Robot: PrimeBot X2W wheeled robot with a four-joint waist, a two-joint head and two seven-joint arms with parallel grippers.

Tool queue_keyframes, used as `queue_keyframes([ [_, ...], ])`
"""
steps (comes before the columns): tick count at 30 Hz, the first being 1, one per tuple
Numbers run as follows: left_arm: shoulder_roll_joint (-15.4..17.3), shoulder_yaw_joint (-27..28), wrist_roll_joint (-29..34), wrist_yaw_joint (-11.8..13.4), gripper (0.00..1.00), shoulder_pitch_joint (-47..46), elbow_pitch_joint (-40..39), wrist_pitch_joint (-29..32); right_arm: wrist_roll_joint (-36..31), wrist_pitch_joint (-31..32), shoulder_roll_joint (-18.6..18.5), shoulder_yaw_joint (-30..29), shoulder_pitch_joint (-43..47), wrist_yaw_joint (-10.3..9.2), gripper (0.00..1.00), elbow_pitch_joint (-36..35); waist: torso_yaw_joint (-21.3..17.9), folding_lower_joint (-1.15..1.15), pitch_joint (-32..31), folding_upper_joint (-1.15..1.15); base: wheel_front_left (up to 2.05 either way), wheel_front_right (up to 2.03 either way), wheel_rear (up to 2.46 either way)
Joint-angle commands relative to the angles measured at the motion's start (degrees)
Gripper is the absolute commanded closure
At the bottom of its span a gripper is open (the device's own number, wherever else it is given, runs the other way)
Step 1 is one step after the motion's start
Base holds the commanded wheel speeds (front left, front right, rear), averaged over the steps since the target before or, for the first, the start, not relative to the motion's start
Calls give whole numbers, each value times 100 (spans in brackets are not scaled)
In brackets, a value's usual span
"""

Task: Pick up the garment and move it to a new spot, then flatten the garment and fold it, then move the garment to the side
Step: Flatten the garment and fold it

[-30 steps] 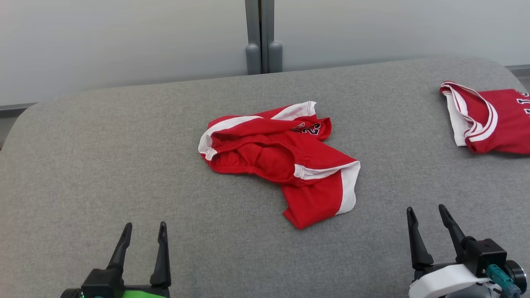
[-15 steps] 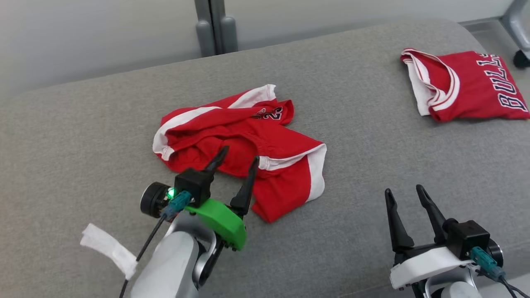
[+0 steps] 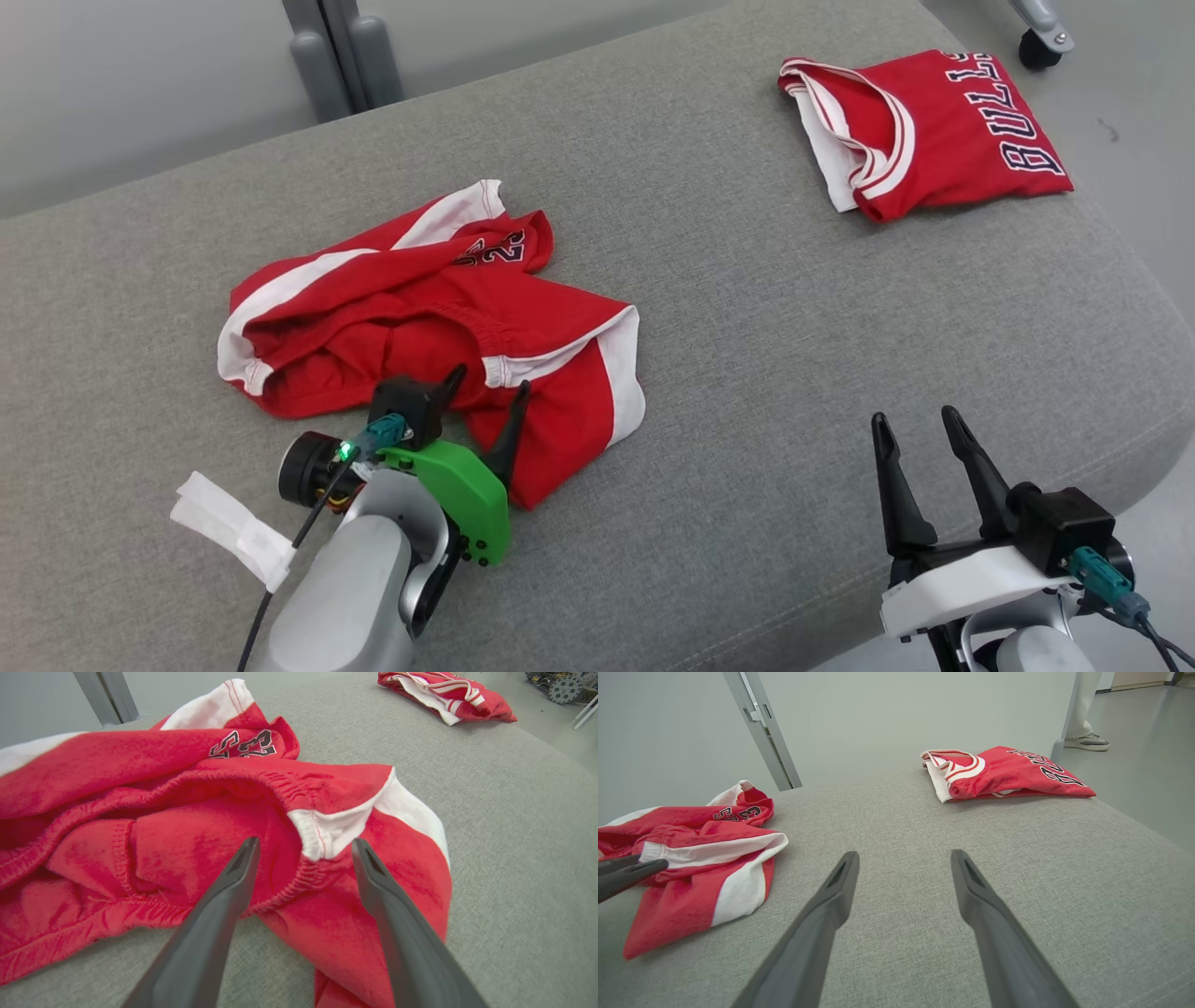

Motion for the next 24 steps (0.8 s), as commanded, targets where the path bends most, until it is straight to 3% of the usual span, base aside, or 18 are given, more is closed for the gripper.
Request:
queue_keyframes([
  [1,53,4,-75,-27,0,-118,72,-34,29,-1,-3,4,-56,-9,0,1,-66,0,59,0,0,0,0],
  [4,36,-46,-134,-44,4,-211,192,-17,45,-1,-4,10,-92,-9,0,17,-83,0,70,0,0,0,0],
  [5,31,-83,-155,-47,55,-259,239,0,54,-1,-3,13,-108,-9,0,22,-90,0,73,0,0,0,0],
  [6,18,-98,-219,-55,90,-298,254,24,61,-1,-4,15,-115,-9,0,26,-95,0,73,0,0,0,0],
  [7,4,-95,-293,-65,100,-361,238,17,66,-1,-4,19,-119,-9,0,29,-99,0,70,0,0,0,0],
  [13,-21,-31,-765,-82,100,-841,77,202,79,-1,-4,60,-153,-9,0,58,-154,0,26,0,0,0,0],
  [24,474,131,-935,-88,100,-2505,53,516,156,-1,-2,138,-127,-9,0,168,-564,0,-179,0,0,0,0],
])
